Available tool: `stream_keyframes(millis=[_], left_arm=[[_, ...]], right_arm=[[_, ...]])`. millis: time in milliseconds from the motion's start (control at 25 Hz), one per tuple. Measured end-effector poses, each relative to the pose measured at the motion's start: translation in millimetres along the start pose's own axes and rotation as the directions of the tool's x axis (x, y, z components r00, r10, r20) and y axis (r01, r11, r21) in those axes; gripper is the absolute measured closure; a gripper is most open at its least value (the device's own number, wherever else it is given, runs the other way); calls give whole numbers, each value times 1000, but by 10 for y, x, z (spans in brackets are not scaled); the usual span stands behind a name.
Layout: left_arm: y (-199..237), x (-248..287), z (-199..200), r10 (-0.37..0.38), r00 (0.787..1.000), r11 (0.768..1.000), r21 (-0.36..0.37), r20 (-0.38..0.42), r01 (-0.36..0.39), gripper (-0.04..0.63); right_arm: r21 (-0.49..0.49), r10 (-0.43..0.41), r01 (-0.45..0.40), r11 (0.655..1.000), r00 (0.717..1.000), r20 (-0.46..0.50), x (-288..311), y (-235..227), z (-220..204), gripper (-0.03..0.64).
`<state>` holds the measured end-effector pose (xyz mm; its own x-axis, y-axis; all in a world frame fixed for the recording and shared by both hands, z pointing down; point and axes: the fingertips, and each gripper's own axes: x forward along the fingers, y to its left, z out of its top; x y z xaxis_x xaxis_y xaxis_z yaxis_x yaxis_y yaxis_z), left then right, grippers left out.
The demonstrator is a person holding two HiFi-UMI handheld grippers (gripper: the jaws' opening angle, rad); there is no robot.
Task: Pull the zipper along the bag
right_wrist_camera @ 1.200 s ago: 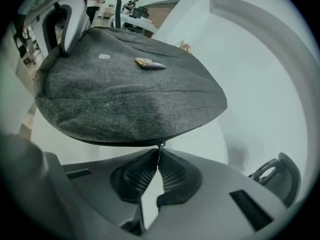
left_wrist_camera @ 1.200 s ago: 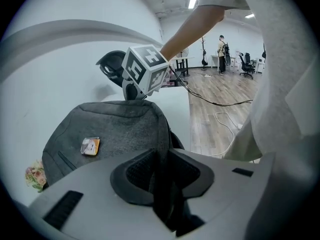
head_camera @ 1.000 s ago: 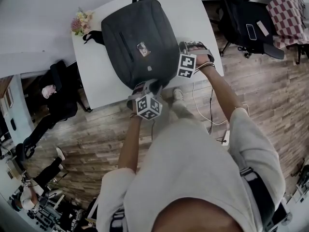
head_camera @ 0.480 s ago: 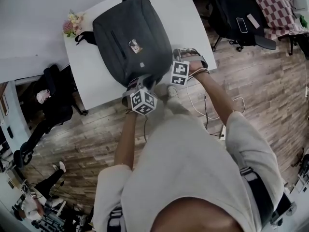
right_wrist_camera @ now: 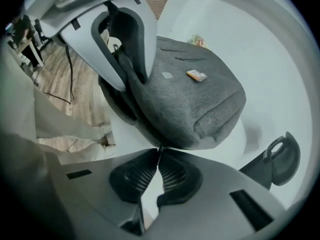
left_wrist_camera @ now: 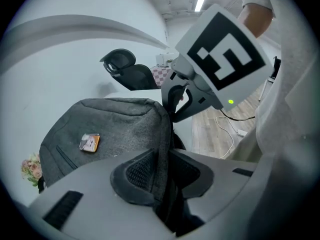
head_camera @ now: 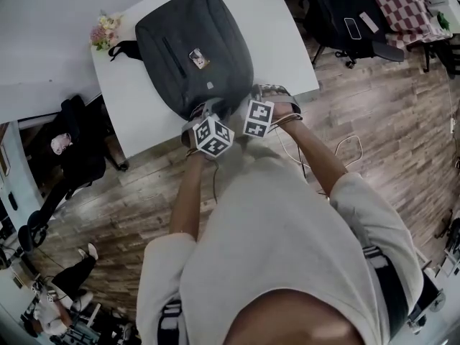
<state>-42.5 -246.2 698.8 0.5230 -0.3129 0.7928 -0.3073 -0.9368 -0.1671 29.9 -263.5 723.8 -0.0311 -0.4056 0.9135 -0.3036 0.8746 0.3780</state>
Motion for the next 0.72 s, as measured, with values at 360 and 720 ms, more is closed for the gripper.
stream_keyframes(millis=[360, 720], left_arm=[[-43, -44, -16, -42, 999, 999, -12, 7, 43, 488], [-58, -384, -74, -12, 999, 999, 43, 53, 10, 421]], right_arm=[[150, 46, -45, 988, 999, 0, -122, 394, 285, 591], [196, 84, -94, 976, 995, 60, -140, 398, 245, 597]])
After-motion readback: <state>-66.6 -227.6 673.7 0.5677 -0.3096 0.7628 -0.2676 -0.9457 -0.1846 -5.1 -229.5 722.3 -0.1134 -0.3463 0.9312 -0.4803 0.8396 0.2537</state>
